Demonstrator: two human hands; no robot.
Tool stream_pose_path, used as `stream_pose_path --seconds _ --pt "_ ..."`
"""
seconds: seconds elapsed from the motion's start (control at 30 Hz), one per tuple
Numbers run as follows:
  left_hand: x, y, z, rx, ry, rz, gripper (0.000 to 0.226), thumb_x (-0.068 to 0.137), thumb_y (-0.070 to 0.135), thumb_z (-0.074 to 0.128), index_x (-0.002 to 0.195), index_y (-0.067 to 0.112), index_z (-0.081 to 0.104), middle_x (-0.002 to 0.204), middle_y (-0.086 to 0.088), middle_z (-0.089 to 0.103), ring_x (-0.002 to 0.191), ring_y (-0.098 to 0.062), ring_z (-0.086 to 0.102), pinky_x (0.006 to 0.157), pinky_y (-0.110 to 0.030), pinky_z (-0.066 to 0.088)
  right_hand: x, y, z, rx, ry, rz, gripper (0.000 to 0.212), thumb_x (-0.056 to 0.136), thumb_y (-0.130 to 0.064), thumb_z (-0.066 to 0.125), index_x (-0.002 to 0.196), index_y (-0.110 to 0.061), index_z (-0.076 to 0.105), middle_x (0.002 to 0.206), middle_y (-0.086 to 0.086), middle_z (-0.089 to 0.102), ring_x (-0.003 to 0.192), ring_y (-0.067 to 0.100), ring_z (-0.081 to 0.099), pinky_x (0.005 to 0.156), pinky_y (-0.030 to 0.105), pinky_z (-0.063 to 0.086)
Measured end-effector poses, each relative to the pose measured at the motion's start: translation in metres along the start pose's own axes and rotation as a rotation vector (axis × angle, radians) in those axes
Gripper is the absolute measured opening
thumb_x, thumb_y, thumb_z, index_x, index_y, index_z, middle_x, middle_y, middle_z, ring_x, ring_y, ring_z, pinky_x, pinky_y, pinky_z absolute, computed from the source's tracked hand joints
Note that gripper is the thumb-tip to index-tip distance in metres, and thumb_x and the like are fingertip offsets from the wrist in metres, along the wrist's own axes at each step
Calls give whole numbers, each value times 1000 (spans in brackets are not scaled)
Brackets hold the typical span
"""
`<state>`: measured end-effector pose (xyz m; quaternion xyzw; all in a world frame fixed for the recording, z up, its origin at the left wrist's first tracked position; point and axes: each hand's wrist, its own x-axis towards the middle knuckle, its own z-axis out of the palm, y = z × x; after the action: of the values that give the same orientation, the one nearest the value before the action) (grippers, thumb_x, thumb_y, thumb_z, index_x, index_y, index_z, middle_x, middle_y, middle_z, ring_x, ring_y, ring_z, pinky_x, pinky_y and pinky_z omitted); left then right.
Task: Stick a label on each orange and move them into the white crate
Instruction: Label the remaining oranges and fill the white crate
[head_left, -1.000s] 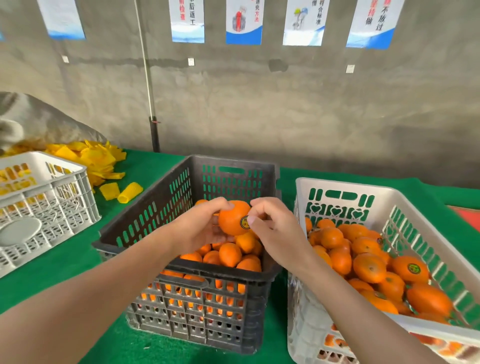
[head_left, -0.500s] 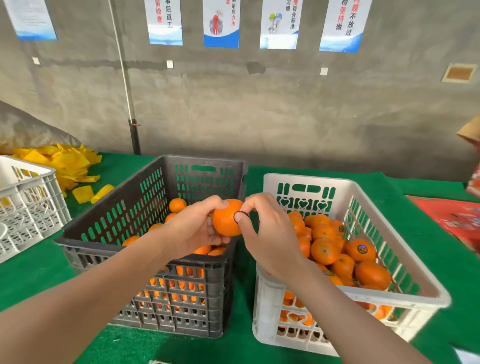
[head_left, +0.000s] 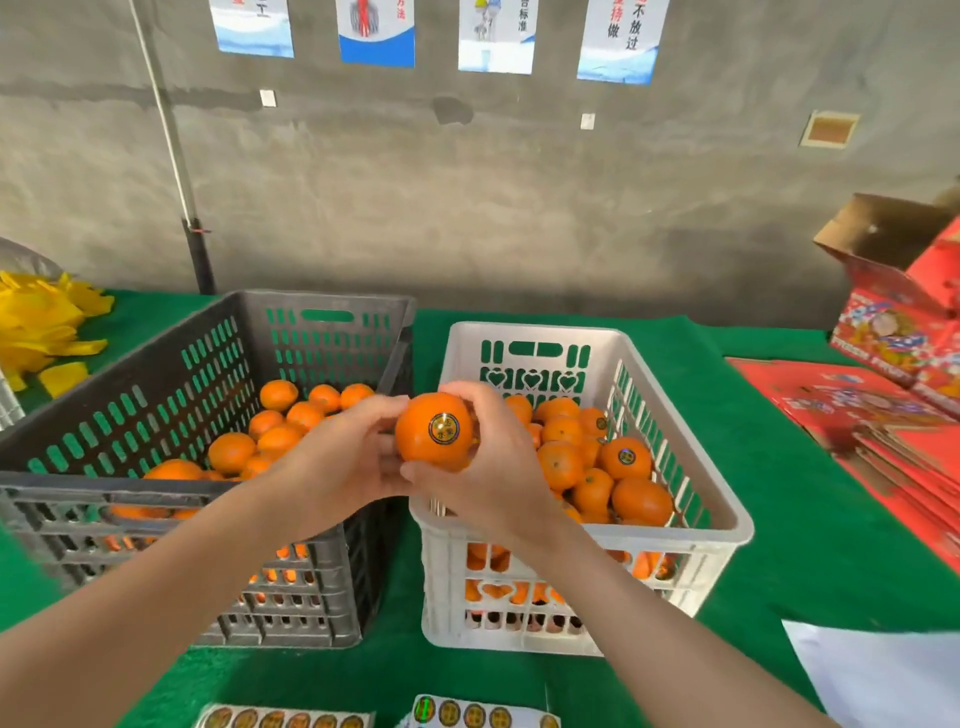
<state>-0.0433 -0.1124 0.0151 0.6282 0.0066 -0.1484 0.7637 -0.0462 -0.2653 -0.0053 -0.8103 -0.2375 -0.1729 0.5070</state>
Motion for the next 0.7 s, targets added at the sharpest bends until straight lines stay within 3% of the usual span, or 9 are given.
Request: stream_pose_path --seconds 0.1,0.23,0.33,0.4,0.43,0.5,0.57,0.63,0.7 --pt "1 -20 18 54 140 60 20 98 26 44 102 14 58 94 -13 70 78 -27 66 72 -37 54 13 31 -35 -190 21 163 52 68 -28 79 104 -35 42 93 -18 48 82 2 50 62 14 41" --pt "-4 -51 31 194 139 81 21 98 14 43 95 7 63 92 -11 65 86 -24 60 88 -39 50 15 91 -86 -553 -197 546 45 70 -21 72 105 -18 45 89 -2 54 78 16 54 57 30 44" --pt "-6 -62 35 205 175 91 20 99 10 43 96 5 61 101 -17 61 95 -27 57 99 -44 46 4 121 -99 -656 -320 557 24 73 -14 67 74 -11 43 71 6 52 76 29 59 52 32 43" --pt "-6 -64 34 223 178 112 19 99 12 43 94 8 62 101 -15 61 97 -26 57 99 -41 46 4 126 -99 -672 -377 590 21 72 -13 67 81 -8 49 77 9 56 80 31 59 58 33 48" --pt "-7 -65 34 235 177 120 19 99 12 44 95 9 62 101 -14 61 98 -25 58 99 -39 46 4 124 -98 -713 -353 562 30 72 -16 70 95 -8 53 89 10 59 88 32 59 69 35 51" --pt "-8 -69 32 247 183 135 19 100 13 43 98 13 63 103 -11 63 101 -23 58 97 -36 48 -6 110 -88 -720 -116 325 41 77 -22 70 113 -9 56 109 10 60 102 29 57 86 35 47" --pt "-11 -75 31 249 199 158 21 101 12 42 100 17 62 104 -8 64 103 -21 59 95 -34 49 -33 87 -67 -437 139 -52 20 84 -23 62 101 -12 61 98 4 64 91 17 57 80 25 44" --pt "-15 -82 31 232 214 195 22 101 9 42 100 19 62 104 -6 63 104 -18 59 98 -35 48 -74 74 -36 -299 -70 -186 17 88 -31 53 85 -16 61 79 -5 59 72 8 50 65 21 41" --pt "-18 -87 34 217 221 234 22 100 7 43 100 20 61 106 -3 63 107 -17 58 101 -36 45 -114 82 -6 -401 -546 25 29 90 -44 50 92 -16 61 82 -7 54 76 9 48 70 29 45"
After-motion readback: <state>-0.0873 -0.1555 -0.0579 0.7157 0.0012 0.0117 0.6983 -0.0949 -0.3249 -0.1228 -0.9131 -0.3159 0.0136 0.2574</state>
